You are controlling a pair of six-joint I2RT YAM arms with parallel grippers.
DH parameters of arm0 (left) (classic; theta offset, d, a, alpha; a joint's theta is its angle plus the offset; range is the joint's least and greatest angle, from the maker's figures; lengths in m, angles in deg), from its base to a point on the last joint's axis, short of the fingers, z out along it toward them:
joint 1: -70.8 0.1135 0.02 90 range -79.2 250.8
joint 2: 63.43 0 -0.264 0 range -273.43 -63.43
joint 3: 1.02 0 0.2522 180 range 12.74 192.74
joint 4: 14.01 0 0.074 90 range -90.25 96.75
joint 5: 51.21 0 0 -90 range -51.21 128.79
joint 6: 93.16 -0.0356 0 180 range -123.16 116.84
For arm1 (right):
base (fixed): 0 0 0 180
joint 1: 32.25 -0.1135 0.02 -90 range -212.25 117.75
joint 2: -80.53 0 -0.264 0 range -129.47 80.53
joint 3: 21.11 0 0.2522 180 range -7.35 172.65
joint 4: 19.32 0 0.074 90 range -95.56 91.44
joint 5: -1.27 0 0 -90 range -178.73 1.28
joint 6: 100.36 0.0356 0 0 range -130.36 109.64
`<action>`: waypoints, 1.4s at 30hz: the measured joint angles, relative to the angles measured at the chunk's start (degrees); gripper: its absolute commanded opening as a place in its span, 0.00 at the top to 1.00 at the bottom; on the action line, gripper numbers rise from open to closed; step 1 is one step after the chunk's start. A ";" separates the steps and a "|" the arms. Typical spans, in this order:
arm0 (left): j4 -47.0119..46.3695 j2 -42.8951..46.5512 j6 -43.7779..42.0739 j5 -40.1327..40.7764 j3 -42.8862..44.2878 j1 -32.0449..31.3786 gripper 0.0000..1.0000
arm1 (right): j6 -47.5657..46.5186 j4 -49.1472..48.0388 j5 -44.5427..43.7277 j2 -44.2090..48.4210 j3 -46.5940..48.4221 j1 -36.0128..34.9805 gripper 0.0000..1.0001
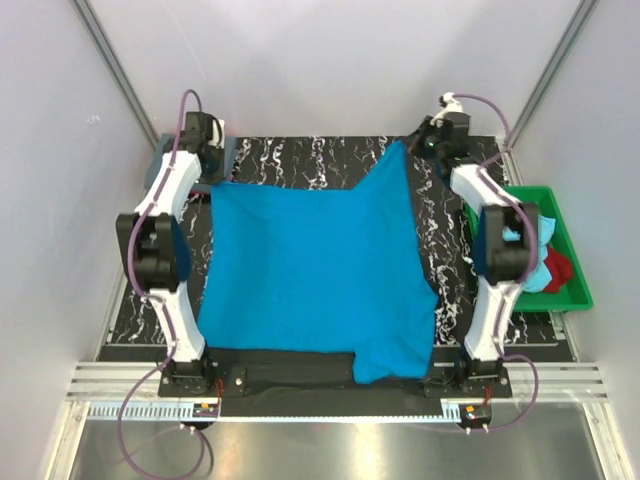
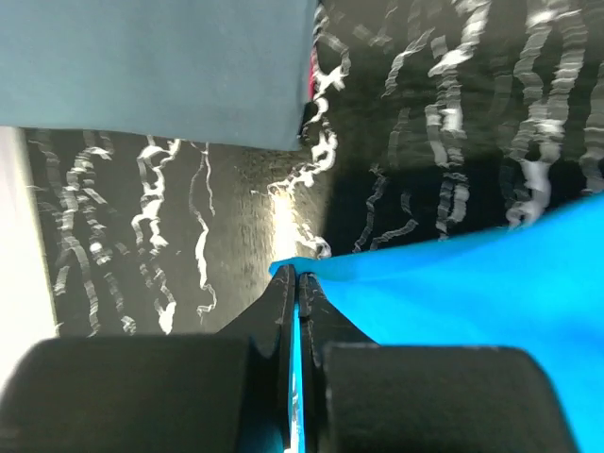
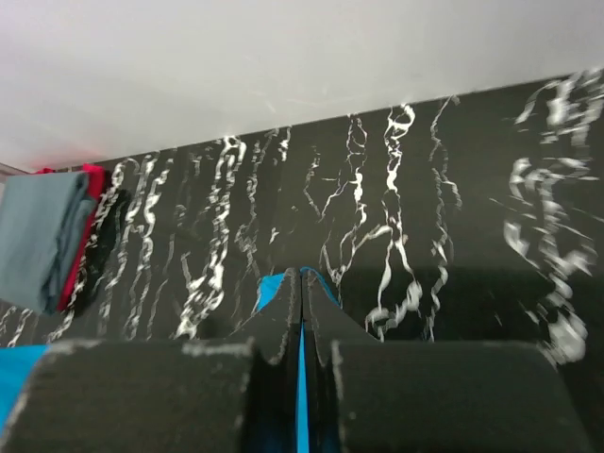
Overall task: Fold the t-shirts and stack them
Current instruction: Flatten the tshirt out
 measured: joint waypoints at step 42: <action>-5.14 55.65 9.94 -7.06 7.04 3.26 1.00 | -5.16 22.21 6.99 60.06 7.72 -0.57 1.00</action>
